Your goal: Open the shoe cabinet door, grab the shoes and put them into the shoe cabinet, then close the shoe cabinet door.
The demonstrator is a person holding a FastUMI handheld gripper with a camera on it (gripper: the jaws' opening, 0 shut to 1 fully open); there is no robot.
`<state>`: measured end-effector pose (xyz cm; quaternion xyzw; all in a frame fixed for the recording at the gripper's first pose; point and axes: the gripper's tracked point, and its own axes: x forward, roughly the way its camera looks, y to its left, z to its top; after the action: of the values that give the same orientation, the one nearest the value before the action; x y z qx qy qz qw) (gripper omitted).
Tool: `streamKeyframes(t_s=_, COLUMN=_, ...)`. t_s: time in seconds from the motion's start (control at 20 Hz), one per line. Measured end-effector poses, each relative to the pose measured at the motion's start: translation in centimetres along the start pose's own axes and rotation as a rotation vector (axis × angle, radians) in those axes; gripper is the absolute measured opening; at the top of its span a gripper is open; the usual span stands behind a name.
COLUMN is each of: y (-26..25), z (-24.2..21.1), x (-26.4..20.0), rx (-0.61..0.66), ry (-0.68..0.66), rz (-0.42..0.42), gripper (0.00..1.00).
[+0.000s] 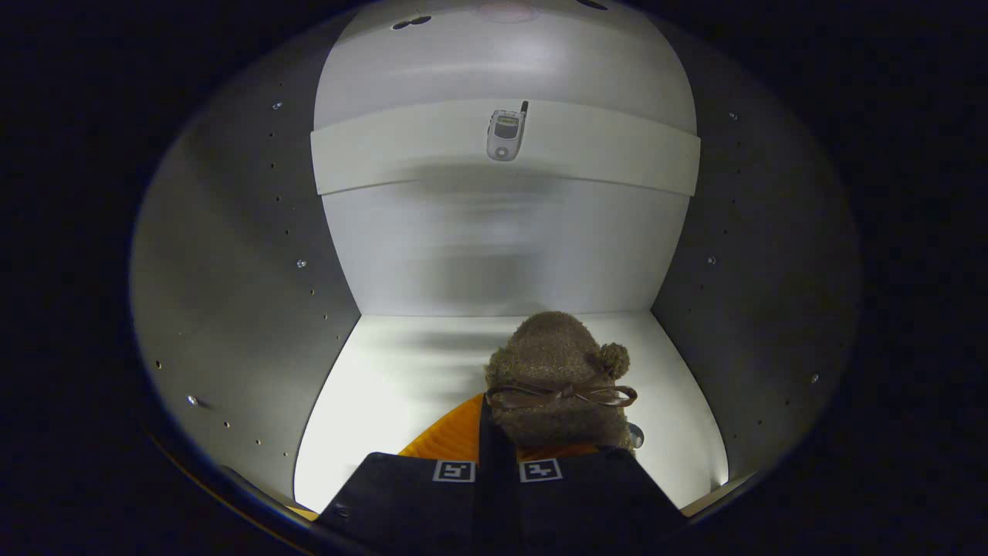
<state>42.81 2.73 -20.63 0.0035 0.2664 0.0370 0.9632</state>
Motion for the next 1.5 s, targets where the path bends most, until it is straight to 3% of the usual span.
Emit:
streamKeyframes(t_s=0.25, y=0.0, z=-1.1, x=-0.1, rx=-0.01, ry=0.027, rz=-0.001, gripper=0.14)
streamKeyframes(t_s=0.5, y=0.0, z=-1.3, x=-1.4, rx=0.017, ry=0.025, rz=0.012, gripper=0.42)
streamKeyframes(t_s=0.75, y=-0.4, z=-0.6, x=-4.1, rx=0.048, ry=-0.029, rz=0.011, gripper=0.89)
streamKeyframes(t_s=0.9, y=-0.4, z=0.0, x=-6.4, rx=0.056, ry=-0.061, rz=0.011, gripper=0.9)
streamKeyframes(t_s=1.05, y=-0.7, z=0.6, x=-9.6, rx=0.049, ry=-0.093, rz=-0.005, gripper=1.0)
streamKeyframes(t_s=1.5, y=-0.8, z=-0.9, x=-23.6, rx=0.011, ry=-0.211, rz=-0.007, gripper=1.0)
